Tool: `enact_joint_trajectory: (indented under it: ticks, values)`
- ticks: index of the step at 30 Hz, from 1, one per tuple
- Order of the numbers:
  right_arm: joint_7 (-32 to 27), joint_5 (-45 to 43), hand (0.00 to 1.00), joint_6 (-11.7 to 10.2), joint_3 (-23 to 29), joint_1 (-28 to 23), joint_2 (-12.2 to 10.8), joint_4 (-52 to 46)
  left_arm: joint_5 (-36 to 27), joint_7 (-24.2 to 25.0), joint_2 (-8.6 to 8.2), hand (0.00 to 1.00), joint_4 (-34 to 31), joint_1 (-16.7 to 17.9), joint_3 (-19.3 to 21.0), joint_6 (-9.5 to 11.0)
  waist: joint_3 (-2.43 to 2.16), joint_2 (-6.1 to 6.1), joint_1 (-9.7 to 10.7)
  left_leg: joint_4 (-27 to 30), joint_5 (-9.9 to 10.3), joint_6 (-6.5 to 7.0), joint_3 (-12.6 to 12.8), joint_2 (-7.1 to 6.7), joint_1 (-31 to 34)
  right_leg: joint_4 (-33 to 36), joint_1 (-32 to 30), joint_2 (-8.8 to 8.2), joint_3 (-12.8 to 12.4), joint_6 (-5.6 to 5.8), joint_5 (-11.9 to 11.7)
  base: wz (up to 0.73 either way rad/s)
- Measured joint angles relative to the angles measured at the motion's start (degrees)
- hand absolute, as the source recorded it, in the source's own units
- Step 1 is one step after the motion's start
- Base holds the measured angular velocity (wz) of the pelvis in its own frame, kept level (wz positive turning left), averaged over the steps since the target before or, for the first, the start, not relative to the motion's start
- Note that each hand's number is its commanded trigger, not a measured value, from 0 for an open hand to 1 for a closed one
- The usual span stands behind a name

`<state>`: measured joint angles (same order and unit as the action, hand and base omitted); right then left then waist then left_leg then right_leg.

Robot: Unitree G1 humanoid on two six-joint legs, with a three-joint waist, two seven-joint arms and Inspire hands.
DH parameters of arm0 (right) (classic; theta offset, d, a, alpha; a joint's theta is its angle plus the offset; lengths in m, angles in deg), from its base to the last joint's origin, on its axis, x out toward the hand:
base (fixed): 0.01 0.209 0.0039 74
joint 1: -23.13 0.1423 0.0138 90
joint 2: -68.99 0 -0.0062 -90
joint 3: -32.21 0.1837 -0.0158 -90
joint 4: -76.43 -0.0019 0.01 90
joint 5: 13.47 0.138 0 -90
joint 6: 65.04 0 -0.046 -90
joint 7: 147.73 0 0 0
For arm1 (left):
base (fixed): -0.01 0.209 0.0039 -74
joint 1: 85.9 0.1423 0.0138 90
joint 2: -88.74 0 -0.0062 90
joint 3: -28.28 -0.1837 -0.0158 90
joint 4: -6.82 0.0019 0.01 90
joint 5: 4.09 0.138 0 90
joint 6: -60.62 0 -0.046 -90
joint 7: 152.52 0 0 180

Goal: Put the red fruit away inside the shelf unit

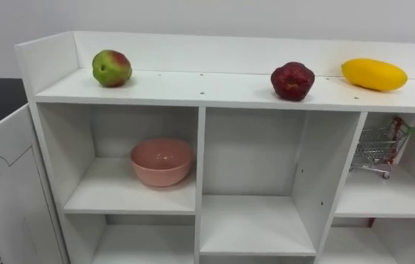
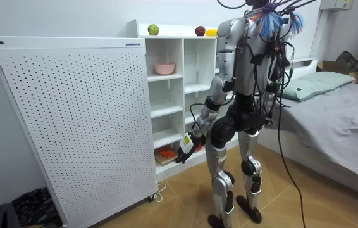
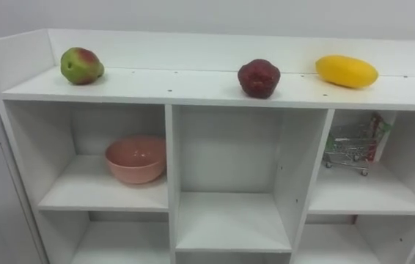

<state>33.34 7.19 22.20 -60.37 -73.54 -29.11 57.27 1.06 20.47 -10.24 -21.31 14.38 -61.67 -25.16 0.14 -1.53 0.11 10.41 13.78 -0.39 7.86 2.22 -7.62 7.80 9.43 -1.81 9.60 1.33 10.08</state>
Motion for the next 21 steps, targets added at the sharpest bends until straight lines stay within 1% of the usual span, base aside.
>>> enact_joint_trajectory:
  ticks: [4, 6, 7, 8, 9, 10, 12, 13, 15, 16, 17, 18, 19, 21]
  values:
    - [-3.8, 0.1, 0.0, 0.4, 2.8, 0.0, 0.2, -3.8, 0.1, -0.1, 0.06, 0.0, -0.1, 0.4, 1.1, 0.0, 0.04, -0.04, 0.2, 0.0, 0.0, 0.0, -0.1, -0.02, 0.0, 0.1, -0.2, 0.01, 0.0, 0.0, 0.0, -0.02]
    - [-6.6, 0.8, 0.0, 0.3, 6.1, 0.1, 0.3, -9.4, 0.1, 0.0, 0.25, 0.0, -0.2, 0.9, 2.4, 0.0, 0.04, -0.15, 0.5, 0.0, 0.0, 0.02, 0.0, -0.08, -0.2, 0.1, -0.1, 0.0, -0.2, 0.0, 0.0, -0.06]
    - [-7.6, 1.1, 0.0, 0.2, 6.7, 0.1, 0.3, -11.3, 0.2, 0.0, 0.37, 0.0, -0.2, 1.0, 2.6, 0.0, 0.04, -0.15, 0.5, 0.0, -0.1, 0.05, 0.0, -0.11, -0.4, 0.1, 0.0, -0.01, -0.2, 0.0, 0.0, -0.1]
    - [-9.5, 1.2, 0.0, 0.1, 7.3, 0.2, 0.5, -15.4, 0.9, 0.0, 0.55, 0.0, -0.2, 1.3, 2.8, 0.0, 0.31, -0.06, 0.5, -0.1, -0.1, 0.05, 0.0, -0.15, -0.9, 0.1, 0.4, -0.01, -0.2, 0.0, 0.0, -0.06]
    - [-11.3, 1.5, 0.0, -0.7, 7.6, 0.2, 0.6, -19.4, 1.4, -0.1, 0.6, 0.0, -0.4, 1.5, 3.2, 0.0, 0.4, -0.11, 0.7, -0.1, -0.1, 0.06, 0.0, -0.18, -1.1, 0.1, 0.6, -0.03, -0.1, 0.0, 0.0, -0.04]
    - [-12.1, 1.6, 0.0, -1.1, 7.9, 0.2, 0.6, -21.4, 1.4, -0.2, 0.61, 0.0, -0.7, 1.6, 3.2, 0.0, 0.43, -0.21, 1.0, -0.1, -0.1, 0.06, 0.0, -0.19, -1.1, 0.1, 0.6, -0.04, -0.1, 0.0, 0.0, 0.0]
    - [-15.3, 1.6, 0.0, -1.2, 9.1, 0.4, 0.6, -32.0, 1.9, -0.2, 0.59, 0.0, -1.2, 1.8, 3.3, 0.1, 0.66, -0.23, 1.0, -0.1, -0.1, 0.09, -0.2, -0.26, -1.0, 0.2, 0.4, -0.06, -0.2, -0.01, 0.0, 0.0]
    - [-16.0, 1.6, 0.0, -1.3, 9.3, 0.5, 0.7, -34.7, 2.2, -0.2, 0.6, 0.0, -1.2, 1.9, 3.3, 0.0, 0.65, -0.23, 1.0, -0.1, -0.1, 0.09, -0.3, -0.28, -1.0, 0.1, 0.4, -0.06, -0.2, -0.01, 0.0, 0.0]
    - [-18.6, 1.5, 0.0, -2.4, 10.0, 1.2, 1.1, -43.0, 3.5, -0.2, 0.72, 0.0, -1.3, 1.9, 3.5, 0.0, 0.56, -0.46, 1.0, -0.2, -0.1, 0.1, -0.6, -0.35, -0.8, 0.0, 0.4, -0.04, -0.1, -0.01, 0.0, 0.02]
    - [-19.2, 1.2, 0.0, -2.7, 10.1, 1.6, 1.3, -44.3, 3.5, -0.1, 0.79, 0.0, -1.3, 1.9, 3.5, -0.1, 0.51, -0.49, 1.1, -0.1, -0.1, 0.1, -0.5, -0.35, -0.8, -0.1, 0.3, -0.04, 0.0, -0.01, 0.0, 0.0]
    - [-20.0, -0.3, 0.0, -3.0, 10.4, 2.6, 1.3, -46.7, 3.5, -0.1, 0.86, 0.0, -1.3, 1.9, 3.5, -0.1, 0.37, -0.7, 1.2, 0.1, -0.1, 0.12, -0.6, -0.38, -0.6, -0.1, 0.1, -0.04, 0.0, -0.01, 0.0, 0.0]
    - [-21.1, -2.3, 0.0, -3.4, 10.7, 3.5, 1.4, -48.7, 3.6, -0.1, 0.9, 0.0, -1.3, 1.9, 3.5, -0.1, 0.04, -0.66, 1.2, 0.2, -0.2, 0.15, -0.6, -0.43, -0.3, 0.0, -0.2, -0.06, 0.0, -0.01, 0.0, 0.0]
    - [-21.8, -3.4, 0.0, -3.4, 10.7, 3.7, 1.4, -49.8, 3.8, -0.1, 0.97, 0.0, -1.3, 2.0, 3.5, -0.1, -0.07, -0.78, 1.1, 0.3, -0.2, 0.16, -0.6, -0.45, -0.1, 0.0, -0.4, -0.06, 0.0, -0.01, 0.0, 0.0]
    - [-24.7, -5.5, 0.0, -3.8, 10.8, 4.3, 1.4, -54.9, 5.8, -0.2, 1.69, 0.0, -1.4, 2.3, 3.5, -0.1, -0.08, -1.31, 1.1, 0.3, -0.2, 0.17, -0.7, -0.46, 0.0, 0.0, -0.5, -0.07, 0.0, -0.01, 0.0, 0.0]
